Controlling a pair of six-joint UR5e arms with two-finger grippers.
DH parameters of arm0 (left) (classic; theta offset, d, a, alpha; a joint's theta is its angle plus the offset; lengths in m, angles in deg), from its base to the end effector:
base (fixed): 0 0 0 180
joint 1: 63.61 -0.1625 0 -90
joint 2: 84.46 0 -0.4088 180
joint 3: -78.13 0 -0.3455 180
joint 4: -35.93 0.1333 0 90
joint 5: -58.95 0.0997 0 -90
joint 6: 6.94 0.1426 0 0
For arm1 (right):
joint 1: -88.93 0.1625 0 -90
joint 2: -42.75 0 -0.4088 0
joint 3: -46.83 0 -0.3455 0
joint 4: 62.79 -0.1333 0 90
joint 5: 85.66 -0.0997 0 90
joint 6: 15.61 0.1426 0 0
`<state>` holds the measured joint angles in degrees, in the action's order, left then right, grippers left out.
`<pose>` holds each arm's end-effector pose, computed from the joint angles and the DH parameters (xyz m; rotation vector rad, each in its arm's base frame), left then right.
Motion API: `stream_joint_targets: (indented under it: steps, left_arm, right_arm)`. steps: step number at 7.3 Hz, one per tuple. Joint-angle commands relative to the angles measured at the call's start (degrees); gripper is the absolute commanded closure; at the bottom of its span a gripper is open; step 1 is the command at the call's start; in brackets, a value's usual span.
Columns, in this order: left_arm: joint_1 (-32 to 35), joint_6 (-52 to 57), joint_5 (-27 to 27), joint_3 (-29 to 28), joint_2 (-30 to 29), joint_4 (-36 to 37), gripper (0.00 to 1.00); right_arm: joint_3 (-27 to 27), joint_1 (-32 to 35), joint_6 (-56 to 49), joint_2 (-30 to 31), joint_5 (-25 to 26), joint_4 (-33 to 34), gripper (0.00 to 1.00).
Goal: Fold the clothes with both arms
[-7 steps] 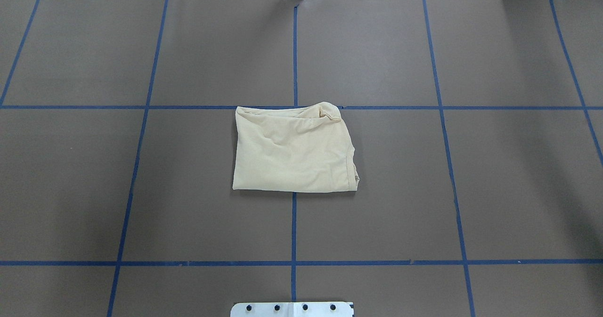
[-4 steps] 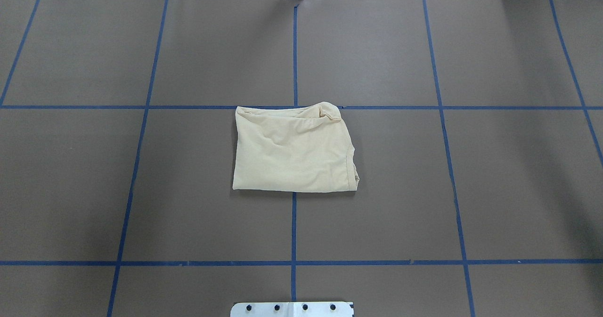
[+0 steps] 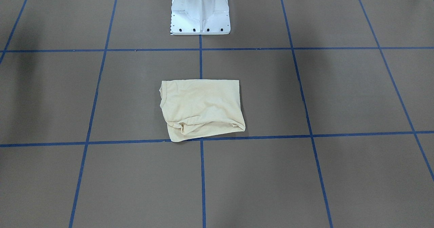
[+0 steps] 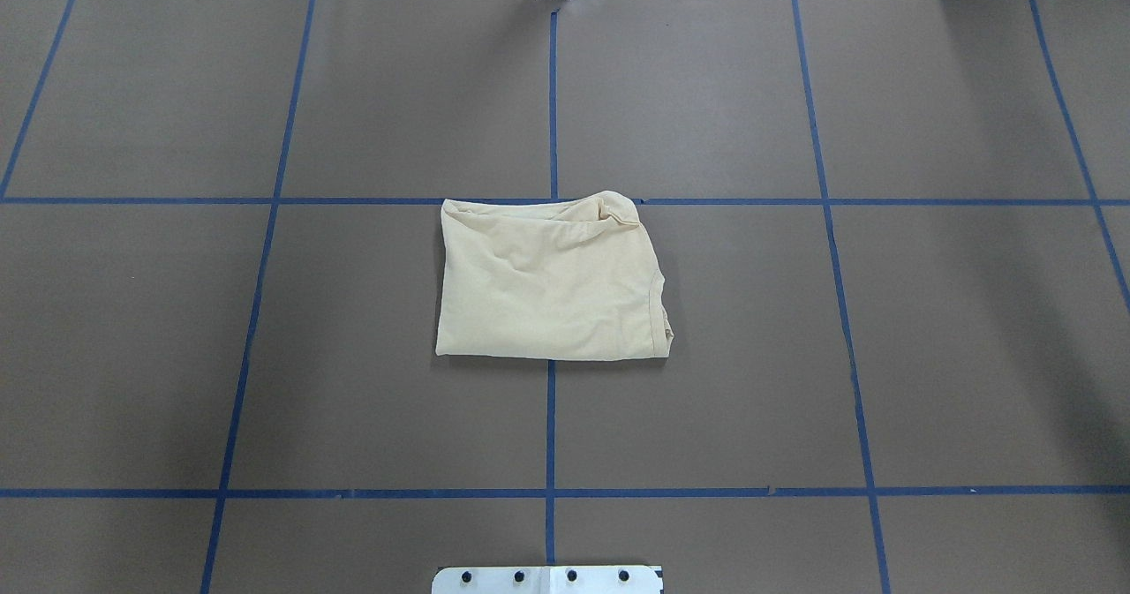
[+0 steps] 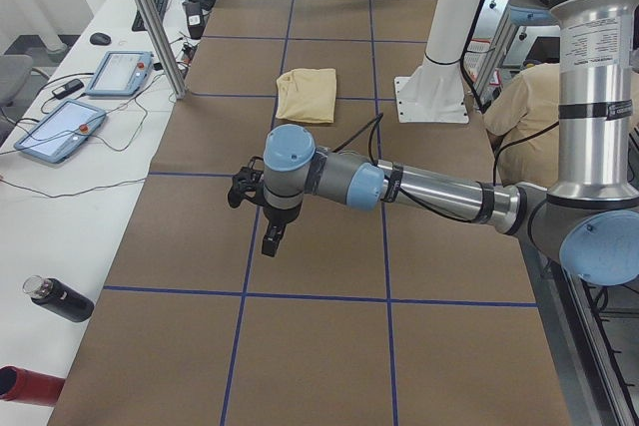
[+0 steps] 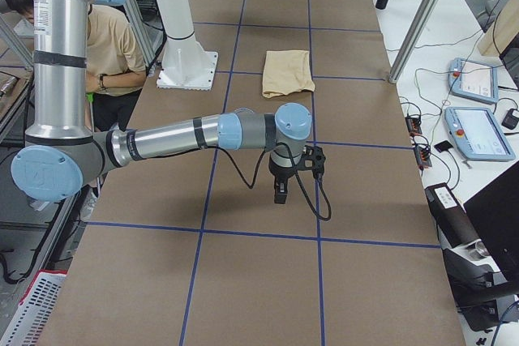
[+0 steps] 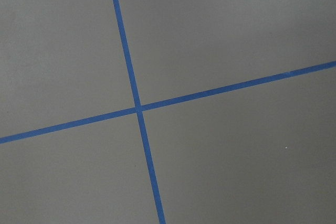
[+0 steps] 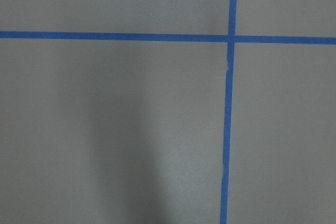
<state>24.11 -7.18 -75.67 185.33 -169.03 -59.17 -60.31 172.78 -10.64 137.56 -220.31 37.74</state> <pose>-0.0162 -0.4254 0.5672 0.2624 0.7793 0.1482 -0.0106 -0.4073 0.5943 -0.0458 -0.7785 -0.0318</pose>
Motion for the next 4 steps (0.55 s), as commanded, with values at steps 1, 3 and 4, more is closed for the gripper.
stream_joint_targets:
  steps: [1, 3, 4]
  left_arm:
    - [0.0, 0.1, -0.2, -0.2, -0.1, -0.1, 0.0]
    - [0.1, 0.1, 0.0, 4.3, 0.0, 0.4, 0.0]
    - [0.2, -0.5, -0.1, 3.3, 0.3, 0.4, 0.0]
  right_arm:
    - [0.9, 0.0, 0.0, -0.8, -0.6, 0.0, 0.0]
    - [0.1, 0.7, 0.0, -0.4, -5.2, -0.1, 0.0]
    - [-1.5, 1.3, -0.2, 1.8, -6.0, -0.2, 0.0]
